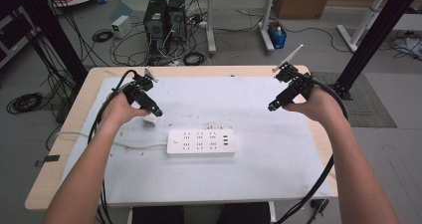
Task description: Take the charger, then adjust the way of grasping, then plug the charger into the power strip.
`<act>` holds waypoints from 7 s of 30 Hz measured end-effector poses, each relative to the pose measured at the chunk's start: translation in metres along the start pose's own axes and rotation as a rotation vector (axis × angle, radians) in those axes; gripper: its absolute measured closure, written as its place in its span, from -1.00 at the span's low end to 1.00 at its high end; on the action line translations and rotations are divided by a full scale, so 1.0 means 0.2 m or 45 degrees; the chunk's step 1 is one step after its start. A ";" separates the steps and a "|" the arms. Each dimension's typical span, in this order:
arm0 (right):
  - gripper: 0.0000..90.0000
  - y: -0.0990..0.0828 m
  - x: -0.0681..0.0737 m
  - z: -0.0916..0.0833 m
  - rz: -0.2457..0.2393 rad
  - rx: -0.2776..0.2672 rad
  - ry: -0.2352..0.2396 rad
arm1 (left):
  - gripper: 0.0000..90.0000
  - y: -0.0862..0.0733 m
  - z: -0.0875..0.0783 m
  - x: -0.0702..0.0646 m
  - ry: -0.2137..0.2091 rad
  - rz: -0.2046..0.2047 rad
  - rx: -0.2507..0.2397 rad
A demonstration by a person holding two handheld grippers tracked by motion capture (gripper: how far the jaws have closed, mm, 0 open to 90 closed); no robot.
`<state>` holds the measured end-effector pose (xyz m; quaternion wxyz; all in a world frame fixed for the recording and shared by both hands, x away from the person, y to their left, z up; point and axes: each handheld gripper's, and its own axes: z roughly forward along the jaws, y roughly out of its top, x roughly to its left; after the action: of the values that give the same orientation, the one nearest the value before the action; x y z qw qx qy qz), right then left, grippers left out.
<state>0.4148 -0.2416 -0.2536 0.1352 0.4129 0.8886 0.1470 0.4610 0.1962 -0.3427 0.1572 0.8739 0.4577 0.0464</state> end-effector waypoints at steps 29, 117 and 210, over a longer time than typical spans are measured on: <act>-0.72 -0.03 0.00 0.05 -0.005 -0.017 0.015 | -0.06 -0.01 0.31 0.08 0.165 -0.233 0.177; 0.38 0.34 0.36 -0.04 0.124 -0.059 0.483 | -0.52 0.08 -0.23 -0.59 -0.002 0.683 -0.192; 0.39 0.42 0.85 0.69 -1.121 0.271 0.336 | -0.57 -0.32 -0.14 -0.44 -0.021 0.414 0.022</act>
<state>0.4175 -0.0382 -0.3703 0.0274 -0.0137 0.9989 0.0349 0.3526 0.1651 -0.3311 0.1437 0.9381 0.3094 0.0601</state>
